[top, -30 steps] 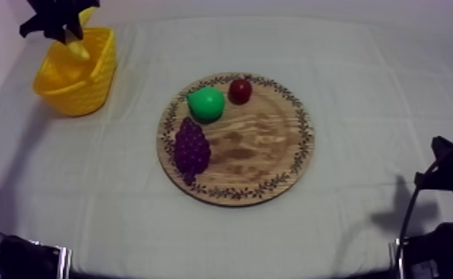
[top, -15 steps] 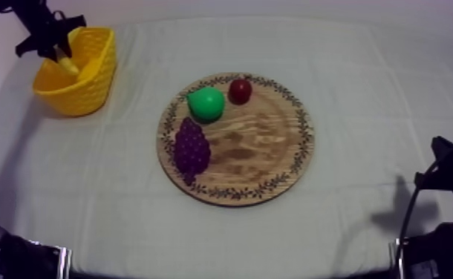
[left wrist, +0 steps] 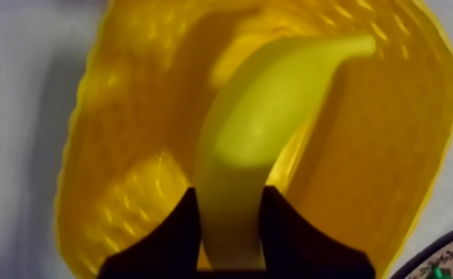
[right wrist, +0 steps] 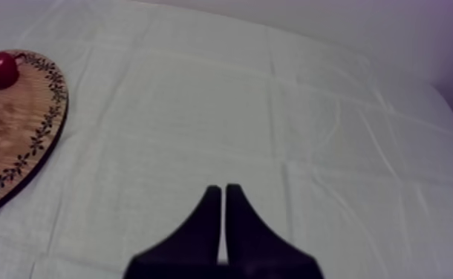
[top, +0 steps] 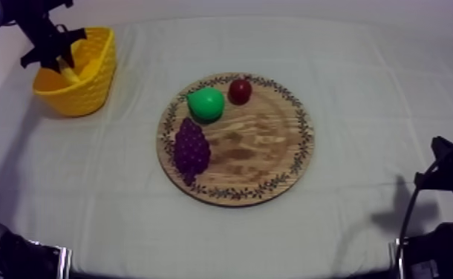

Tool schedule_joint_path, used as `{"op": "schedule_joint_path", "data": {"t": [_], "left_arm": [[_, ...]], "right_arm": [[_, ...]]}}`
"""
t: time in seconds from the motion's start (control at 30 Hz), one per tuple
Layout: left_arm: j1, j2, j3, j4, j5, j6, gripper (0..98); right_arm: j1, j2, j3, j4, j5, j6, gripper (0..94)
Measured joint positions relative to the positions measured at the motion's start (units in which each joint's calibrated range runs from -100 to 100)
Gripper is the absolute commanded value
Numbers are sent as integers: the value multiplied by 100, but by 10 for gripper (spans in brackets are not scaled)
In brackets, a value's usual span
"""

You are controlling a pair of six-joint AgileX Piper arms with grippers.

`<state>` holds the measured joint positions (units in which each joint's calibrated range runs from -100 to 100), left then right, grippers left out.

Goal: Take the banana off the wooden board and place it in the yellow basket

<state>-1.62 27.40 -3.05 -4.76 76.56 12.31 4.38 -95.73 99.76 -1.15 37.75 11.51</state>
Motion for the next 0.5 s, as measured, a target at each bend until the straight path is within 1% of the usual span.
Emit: {"op": "schedule_joint_path", "data": {"t": [0.1,0.27,0.4,0.43,0.5], "left_arm": [[-3,40,45,33,-76,-44,400],[-12,18,179,77,-219,-140,431],[-45,-101,240,132,-274,-212,487],[-53,-135,247,154,-283,-242,473],[-57,-228,294,173,-283,-294,400]], "right_arm": [[0,0,0,0,0,-3,3],[0,0,0,0,0,-3,3],[0,0,0,0,0,-3,3],[0,0,0,0,0,-3,3],[0,0,0,0,0,-3,3]]}}
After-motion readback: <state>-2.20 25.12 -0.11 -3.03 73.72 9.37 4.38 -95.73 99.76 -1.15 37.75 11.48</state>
